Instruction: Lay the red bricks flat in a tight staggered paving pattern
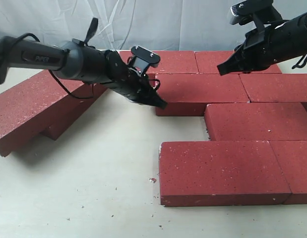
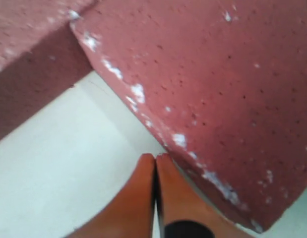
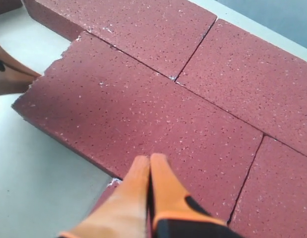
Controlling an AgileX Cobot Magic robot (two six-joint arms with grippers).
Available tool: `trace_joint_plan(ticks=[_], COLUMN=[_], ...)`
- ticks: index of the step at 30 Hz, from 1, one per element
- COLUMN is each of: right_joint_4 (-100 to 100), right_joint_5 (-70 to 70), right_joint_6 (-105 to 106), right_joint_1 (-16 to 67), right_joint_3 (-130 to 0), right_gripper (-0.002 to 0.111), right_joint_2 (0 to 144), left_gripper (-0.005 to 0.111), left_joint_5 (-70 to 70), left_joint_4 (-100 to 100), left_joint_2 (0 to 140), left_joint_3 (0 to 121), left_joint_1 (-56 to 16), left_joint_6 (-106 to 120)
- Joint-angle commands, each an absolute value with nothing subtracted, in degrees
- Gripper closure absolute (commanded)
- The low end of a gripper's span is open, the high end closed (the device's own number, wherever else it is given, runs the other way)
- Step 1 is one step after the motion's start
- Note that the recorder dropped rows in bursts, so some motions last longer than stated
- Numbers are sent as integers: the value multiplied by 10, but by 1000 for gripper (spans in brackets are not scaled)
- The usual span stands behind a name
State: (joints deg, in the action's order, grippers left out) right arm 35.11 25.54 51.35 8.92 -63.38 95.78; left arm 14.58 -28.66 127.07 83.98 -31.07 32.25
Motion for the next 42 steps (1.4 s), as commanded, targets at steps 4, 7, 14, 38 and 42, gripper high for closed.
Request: trace_joint_plan(ticks=[4, 7, 14, 38, 42], right_joint_4=[352, 352, 356, 469, 519], right_joint_5=[249, 249, 247, 247, 243], right_joint_6=[513, 513, 513, 603, 693], right_joint_1=[86, 86, 86, 159, 204], right_joint_3=[-631, -631, -631, -631, -631], right_gripper=[109, 109, 109, 109, 109], right_joint_2=[969, 969, 969, 986, 986], left_gripper=[107, 107, 107, 107, 107], left_joint_5=[200, 232, 160, 391, 390], left_joint_4=[-304, -325, -357, -110, -109], left_joint_2=[1231, 1246, 1276, 1030, 964], left_joint_3=[846, 846, 846, 818, 755], left_joint_1=[-276, -285, -318, -175, -137], left_joint_6=[316, 317, 320, 227, 227])
